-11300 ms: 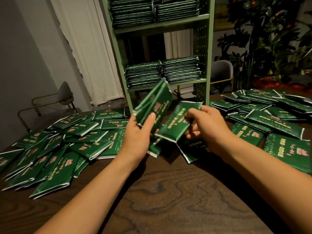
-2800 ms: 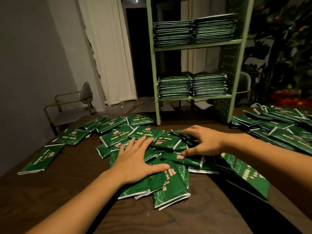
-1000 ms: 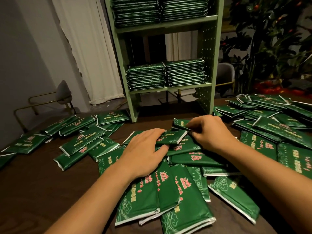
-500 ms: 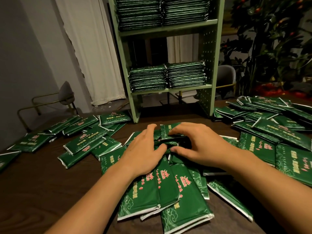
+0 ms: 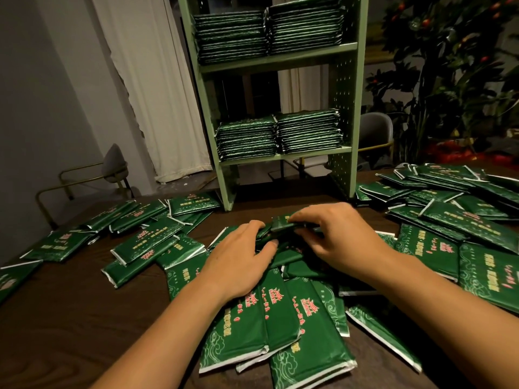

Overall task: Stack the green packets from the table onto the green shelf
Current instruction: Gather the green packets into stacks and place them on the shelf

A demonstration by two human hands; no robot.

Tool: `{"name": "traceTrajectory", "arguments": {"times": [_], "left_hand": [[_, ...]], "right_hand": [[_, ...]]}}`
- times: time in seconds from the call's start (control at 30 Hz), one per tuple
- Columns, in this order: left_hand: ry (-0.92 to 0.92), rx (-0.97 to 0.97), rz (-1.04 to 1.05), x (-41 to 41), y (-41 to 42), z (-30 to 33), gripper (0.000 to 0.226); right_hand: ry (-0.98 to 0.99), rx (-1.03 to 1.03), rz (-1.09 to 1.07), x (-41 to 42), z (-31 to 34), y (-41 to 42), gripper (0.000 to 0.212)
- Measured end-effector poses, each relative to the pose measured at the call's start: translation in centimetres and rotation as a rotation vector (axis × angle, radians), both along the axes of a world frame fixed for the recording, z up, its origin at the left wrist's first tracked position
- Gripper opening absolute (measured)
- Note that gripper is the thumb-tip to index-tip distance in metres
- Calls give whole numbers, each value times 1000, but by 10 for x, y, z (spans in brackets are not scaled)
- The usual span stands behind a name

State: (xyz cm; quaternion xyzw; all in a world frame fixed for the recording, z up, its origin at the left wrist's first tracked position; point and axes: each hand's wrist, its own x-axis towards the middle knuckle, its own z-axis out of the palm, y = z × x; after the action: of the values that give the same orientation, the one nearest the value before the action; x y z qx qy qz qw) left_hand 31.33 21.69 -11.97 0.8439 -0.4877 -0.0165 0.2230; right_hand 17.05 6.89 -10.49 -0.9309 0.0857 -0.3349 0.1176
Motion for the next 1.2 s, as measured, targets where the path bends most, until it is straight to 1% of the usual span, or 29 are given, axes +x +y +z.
{"name": "traceTrajectory", "arguments": {"times": [0.07,0.13,0.23,0.3,0.33,0.4,0.5,0.53,0.57,0.63,0.7,0.73,0.77,0.83,0.87,0.93,1.0,1.07,1.17,1.2], "left_hand": [[-3,23,6,0,-1,0,42],[-26,34,8,1,-2,-1,42],[-25,43,30,1,-2,-1,55],[4,-2,57,1,-1,-2,65],[12,-59,68,1,0,-1,69],[91,-276,50,1,2,3,69],[395,-682,-80,-5,8,19,56],[485,-761,-116,-6,8,25,53],[526,-800,-143,-8,8,30,47],[464,-819,-154,-13,8,35,27],[380,-863,-91,-14,8,35,23],[373,-907,-45,-12,9,35,21],[378,-962,7,-8,10,34,18],[384,-1079,110,1,13,34,20],[378,-1105,140,6,15,33,22],[378,-1060,119,5,18,32,25],[393,-947,26,-6,17,29,27],[362,-801,-119,-18,16,27,29],[304,-579,-331,-30,13,23,32],[307,-517,-384,-31,13,22,39]], "right_hand": [[-140,38,-63,-4,4,-6,26],[-326,174,-102,-11,10,-11,25],[-538,492,-80,-16,20,-16,18],[-598,736,9,-14,24,-15,19],[-601,807,37,-13,24,-14,19],[-569,879,57,-13,24,-10,18],[-485,931,84,-12,24,-4,10],[-449,925,96,-11,25,-2,9],[-415,914,116,-10,25,1,10],[-368,903,158,-8,25,7,12],[-340,947,191,-8,25,12,13],[-336,984,189,-8,25,13,13],[-342,1000,154,-7,25,14,13],[-357,983,-5,-7,23,9,13],[-362,991,-93,-7,22,5,12],[-369,1061,-188,-9,22,0,10],[-365,1138,-174,-9,23,1,9],[-330,1189,-117,-6,25,6,6],[-274,1335,-18,-2,25,10,22],[-283,1396,15,-2,24,11,25]]}}
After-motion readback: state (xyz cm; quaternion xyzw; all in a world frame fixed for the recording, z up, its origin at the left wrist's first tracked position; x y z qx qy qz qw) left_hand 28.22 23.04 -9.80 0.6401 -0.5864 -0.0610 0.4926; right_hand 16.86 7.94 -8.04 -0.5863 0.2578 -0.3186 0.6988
